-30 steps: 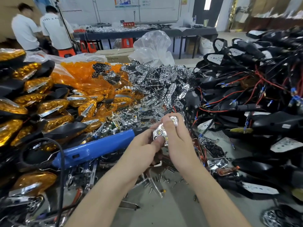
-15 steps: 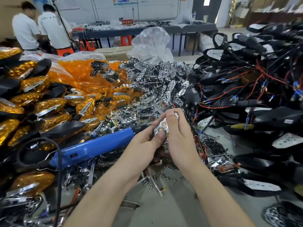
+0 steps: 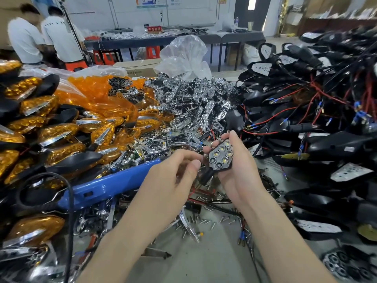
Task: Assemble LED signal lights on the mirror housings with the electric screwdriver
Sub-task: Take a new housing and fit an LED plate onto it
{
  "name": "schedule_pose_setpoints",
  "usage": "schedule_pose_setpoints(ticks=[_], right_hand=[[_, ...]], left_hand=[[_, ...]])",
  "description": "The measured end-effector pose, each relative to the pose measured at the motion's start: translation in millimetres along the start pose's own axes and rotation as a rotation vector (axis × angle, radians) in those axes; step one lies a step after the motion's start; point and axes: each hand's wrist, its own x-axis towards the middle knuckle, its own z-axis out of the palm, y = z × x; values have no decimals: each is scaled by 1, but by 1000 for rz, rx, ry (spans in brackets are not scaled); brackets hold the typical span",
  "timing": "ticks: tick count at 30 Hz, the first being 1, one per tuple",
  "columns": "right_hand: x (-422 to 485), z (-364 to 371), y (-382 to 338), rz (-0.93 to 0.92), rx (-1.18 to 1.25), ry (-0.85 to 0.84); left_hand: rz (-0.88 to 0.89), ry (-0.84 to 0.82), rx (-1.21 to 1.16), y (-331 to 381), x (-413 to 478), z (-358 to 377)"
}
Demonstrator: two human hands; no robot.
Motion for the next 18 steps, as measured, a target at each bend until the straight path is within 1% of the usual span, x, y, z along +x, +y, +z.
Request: schedule_pose_setpoints(ticks=[4,9,14,16,18], right_hand=[[-2,0,0,67,115,-57],[-4,0,-4,58,151,-98],[-2,1,-2,42,184,-109],[-2,3,0,37,183,-88],[-1,3,2,25,173,-76]], left_hand=[[66,-103,115,2,-4,-2],[70,-231,191,3,-15,-6],[126,-354,356,-6,-32,-15],[134,-370,368,-7,-37,-19],[126,-341,356,-7,-39,-22]])
